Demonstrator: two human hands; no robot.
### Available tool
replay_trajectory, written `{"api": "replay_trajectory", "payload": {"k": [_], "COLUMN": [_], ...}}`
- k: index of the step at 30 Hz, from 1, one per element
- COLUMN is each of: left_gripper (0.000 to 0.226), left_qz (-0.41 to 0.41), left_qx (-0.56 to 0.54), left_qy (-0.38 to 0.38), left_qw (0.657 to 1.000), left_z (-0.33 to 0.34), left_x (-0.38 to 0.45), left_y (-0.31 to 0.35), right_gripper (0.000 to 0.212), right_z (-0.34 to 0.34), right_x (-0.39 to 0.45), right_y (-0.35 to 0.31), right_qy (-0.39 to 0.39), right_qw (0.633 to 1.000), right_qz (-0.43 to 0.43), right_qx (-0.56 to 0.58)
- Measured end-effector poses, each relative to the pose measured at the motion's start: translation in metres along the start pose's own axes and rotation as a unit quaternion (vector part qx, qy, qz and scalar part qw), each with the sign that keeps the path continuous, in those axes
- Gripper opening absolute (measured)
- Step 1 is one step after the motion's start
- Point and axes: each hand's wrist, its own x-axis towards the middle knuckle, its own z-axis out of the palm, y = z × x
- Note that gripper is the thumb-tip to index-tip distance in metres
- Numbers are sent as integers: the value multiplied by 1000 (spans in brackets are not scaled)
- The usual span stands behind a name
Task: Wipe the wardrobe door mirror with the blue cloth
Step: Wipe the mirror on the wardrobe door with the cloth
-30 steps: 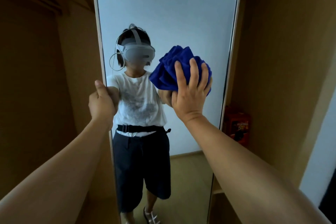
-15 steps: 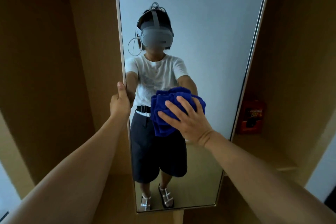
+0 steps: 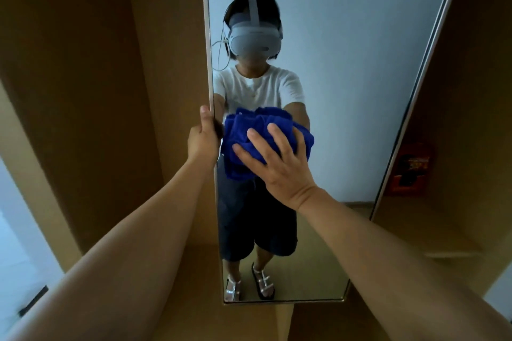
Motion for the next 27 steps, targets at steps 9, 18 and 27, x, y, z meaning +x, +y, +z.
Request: {"api": "replay_trajectory", "payload": {"k": [9,18,27], "left_gripper": [51,48,48], "left_qz": [29,30,11], "left_qx": [-13,-22,-10], "left_qy": [40,66,104], "left_qw": [999,997,994], "left_z": [7,11,14], "left_x": [5,13,9], "left_y": [-9,-14,-12], "right_gripper": [46,47,58], "right_z": [12,-2,-6], "right_x": [-51,-105,-115], "right_y": [-49,-71,-45], "right_qy": [-61,-182,-235], "right_qw": [998,967,928], "right_qz": [-21,-161,-274], "right_qx": [26,74,89]}}
